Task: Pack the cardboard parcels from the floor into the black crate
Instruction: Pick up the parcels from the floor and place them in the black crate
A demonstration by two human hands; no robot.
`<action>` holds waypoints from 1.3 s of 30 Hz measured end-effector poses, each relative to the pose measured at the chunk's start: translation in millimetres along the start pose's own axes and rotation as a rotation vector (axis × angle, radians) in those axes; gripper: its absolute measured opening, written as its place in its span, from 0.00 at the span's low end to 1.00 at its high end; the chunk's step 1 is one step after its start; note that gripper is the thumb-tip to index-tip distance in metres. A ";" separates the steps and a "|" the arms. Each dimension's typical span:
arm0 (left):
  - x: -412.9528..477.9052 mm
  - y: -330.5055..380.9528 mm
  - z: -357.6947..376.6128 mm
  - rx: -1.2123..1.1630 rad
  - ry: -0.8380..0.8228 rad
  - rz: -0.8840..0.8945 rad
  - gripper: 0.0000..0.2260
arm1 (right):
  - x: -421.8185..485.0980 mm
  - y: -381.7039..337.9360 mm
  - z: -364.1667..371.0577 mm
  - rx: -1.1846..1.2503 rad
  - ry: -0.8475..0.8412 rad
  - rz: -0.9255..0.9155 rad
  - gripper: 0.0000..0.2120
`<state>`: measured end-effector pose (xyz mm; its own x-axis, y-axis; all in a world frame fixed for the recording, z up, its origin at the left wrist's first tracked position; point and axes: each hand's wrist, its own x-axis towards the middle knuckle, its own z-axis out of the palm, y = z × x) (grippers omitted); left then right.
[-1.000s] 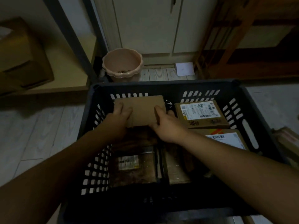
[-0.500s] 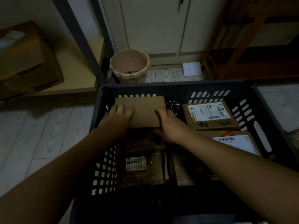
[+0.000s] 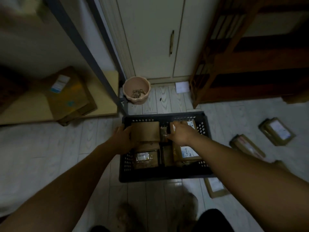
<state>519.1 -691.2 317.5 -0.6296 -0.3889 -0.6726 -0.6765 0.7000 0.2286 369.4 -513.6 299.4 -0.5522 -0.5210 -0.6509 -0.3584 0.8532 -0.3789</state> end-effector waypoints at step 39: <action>-463.3 505.8 38.5 0.149 0.079 0.679 0.35 | -662.0 350.9 -155.5 0.221 0.612 0.400 0.33</action>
<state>483.3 -133.9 717.6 -0.9244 0.1248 -0.3605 -0.0679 0.8760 0.4774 492.2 126.9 699.7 -0.9502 -0.0362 -0.3096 0.0804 0.9312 -0.3556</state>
